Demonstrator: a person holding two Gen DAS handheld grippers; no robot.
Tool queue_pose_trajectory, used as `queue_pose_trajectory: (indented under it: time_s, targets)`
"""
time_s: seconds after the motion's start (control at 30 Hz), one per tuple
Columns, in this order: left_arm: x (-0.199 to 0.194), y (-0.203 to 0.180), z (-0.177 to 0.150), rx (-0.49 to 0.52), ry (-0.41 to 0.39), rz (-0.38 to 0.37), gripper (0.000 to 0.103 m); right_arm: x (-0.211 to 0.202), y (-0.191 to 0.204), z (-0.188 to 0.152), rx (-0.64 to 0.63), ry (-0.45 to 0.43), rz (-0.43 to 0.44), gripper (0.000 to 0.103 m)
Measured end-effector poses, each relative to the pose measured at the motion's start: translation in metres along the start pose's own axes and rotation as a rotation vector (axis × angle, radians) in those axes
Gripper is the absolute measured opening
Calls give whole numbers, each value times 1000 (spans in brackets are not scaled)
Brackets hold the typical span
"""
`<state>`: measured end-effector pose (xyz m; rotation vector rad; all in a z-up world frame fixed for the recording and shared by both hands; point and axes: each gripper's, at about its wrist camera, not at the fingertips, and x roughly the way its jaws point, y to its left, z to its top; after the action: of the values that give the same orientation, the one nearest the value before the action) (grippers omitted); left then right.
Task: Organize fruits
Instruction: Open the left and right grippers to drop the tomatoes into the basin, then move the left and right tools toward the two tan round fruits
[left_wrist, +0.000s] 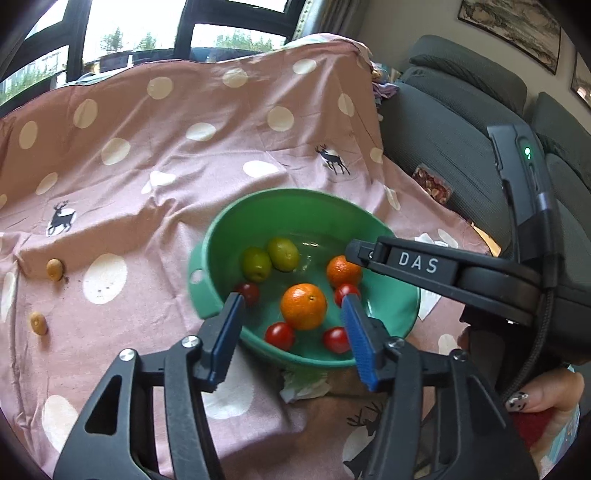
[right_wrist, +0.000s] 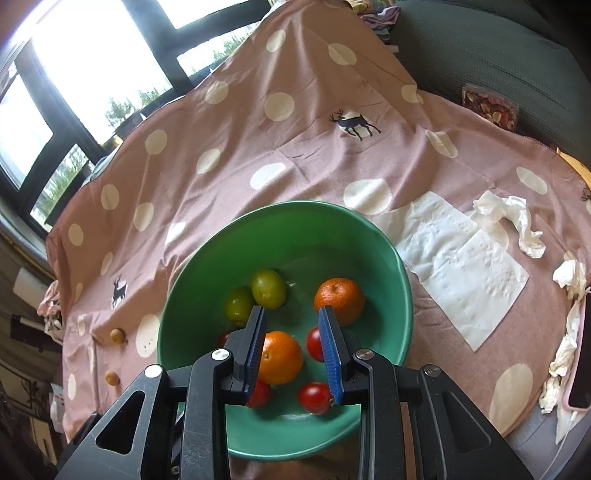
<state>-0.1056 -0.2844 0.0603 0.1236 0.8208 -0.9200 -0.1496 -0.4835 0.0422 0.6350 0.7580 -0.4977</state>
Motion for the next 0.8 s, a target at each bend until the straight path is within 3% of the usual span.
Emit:
queue_pose_trajectory:
  time_s: [0.07,0.23,0.3,0.43,0.7,0.8]
  targets:
    - [-10,10,0,-20,-14,39,60,0,4,0,-10,-2,13,39]
    - [-35,64,-5,-130,-23,234,62,-3,26,-2,-71,-19,75,40]
    - [-43,94,-8,-215,-10,318,62,-5,38,-5,-104,-27,112,40]
    - [-56,142,-14,-366,-24,398,62,-5,70,-12,-167,-22,198,52]
    - [-60,217,-33,-605,23,430,61,27,166,-14,-308,106,314,52]
    - [-60,227,-35,-632,26,425,60,49,205,-17,-382,174,347,52]
